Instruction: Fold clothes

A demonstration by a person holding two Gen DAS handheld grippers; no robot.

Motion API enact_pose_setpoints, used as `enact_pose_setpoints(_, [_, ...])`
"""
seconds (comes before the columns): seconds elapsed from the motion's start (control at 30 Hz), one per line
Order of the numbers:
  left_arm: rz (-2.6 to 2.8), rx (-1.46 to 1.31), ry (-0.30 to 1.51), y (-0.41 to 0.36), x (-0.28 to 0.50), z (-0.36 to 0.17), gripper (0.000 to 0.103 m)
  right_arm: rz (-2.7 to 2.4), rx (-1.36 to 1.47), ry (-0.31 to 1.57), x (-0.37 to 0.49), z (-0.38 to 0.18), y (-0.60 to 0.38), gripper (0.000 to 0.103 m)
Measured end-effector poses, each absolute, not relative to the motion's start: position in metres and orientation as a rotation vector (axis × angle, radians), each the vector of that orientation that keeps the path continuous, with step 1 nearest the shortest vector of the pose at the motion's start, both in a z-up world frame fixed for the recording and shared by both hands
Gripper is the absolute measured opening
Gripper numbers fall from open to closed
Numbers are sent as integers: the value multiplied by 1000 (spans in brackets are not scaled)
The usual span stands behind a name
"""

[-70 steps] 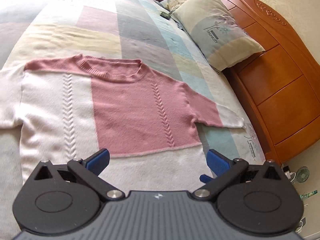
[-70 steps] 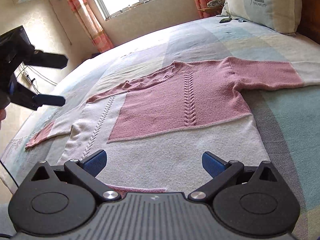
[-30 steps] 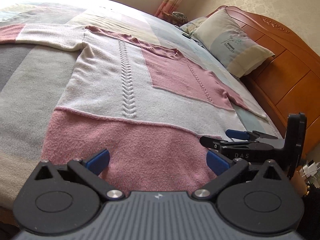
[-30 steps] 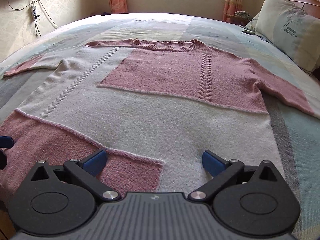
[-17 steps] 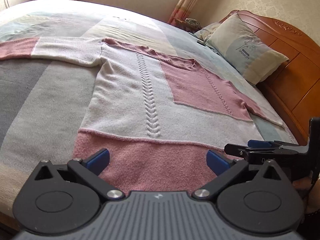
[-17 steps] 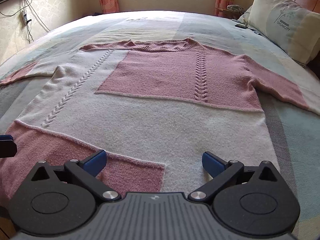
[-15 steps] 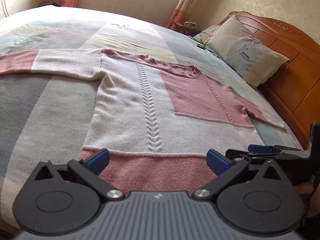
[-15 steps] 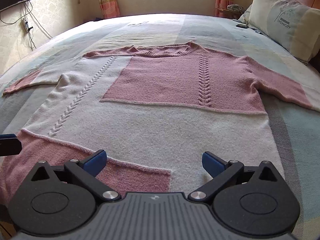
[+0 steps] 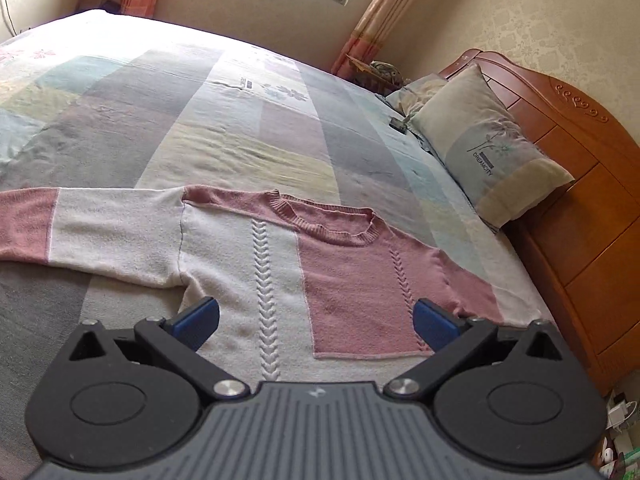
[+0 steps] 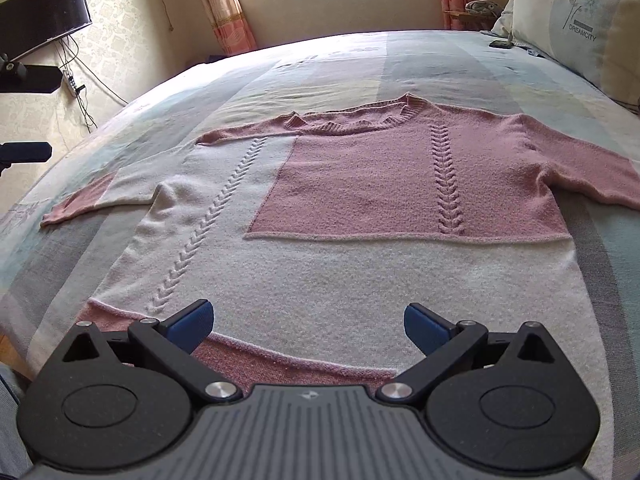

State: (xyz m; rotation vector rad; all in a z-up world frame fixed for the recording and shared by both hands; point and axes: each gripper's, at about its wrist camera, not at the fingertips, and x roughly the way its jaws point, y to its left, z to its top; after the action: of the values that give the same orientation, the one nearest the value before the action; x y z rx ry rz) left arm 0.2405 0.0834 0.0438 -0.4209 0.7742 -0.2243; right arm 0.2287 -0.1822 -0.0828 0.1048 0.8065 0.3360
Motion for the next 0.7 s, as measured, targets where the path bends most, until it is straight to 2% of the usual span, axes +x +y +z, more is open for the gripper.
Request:
enact_pose_setpoints(0.2, [-280,-454,778,64,250,-4,102,339,114,817,228,-84,-184,103])
enact_pose_setpoints(0.5, [-181,-497,915,85,238,-81,102,323,116,830,229,-86,-189,103])
enact_pose_setpoints(0.7, [-104,-503,857,127,228,-76,102,330,103,842,231,-88,-185,103])
